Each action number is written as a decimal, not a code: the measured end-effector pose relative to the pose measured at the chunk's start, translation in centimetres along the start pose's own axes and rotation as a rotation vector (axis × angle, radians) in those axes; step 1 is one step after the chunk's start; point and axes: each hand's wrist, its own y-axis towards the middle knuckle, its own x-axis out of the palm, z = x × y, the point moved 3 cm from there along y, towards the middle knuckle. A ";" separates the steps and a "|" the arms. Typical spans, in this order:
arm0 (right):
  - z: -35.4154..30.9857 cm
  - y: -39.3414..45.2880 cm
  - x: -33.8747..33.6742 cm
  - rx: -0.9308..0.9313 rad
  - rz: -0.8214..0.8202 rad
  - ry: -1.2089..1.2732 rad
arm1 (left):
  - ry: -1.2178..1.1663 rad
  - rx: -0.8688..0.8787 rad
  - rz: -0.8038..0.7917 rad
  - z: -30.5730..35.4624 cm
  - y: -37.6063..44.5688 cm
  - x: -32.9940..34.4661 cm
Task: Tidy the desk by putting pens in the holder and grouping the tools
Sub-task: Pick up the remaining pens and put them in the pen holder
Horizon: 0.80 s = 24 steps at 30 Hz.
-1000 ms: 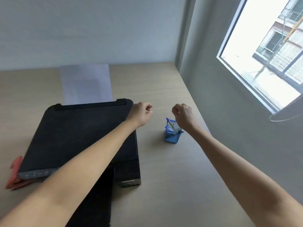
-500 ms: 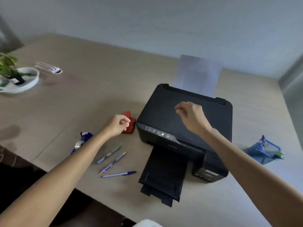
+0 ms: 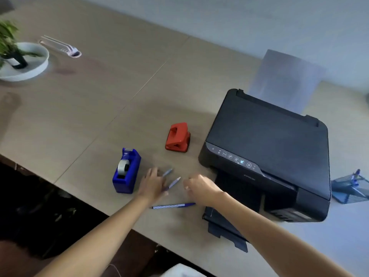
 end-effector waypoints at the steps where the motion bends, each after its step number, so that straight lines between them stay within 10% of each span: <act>1: -0.3 0.2 0.9 0.005 -0.030 -0.041 | 0.017 0.019 0.017 -0.2 0.1 0.2; 9: -1.0 1.1 6.0 0.011 -0.147 -0.207 | -0.126 0.182 0.246 -1.0 0.3 0.3; 14: -0.9 0.9 5.9 0.012 -0.154 -0.230 | -0.216 -0.012 0.258 -2.0 1.1 -0.3; 24: 1.0 -4.3 -1.3 0.052 0.146 0.319 | 0.069 -0.048 0.114 -2.7 1.8 1.7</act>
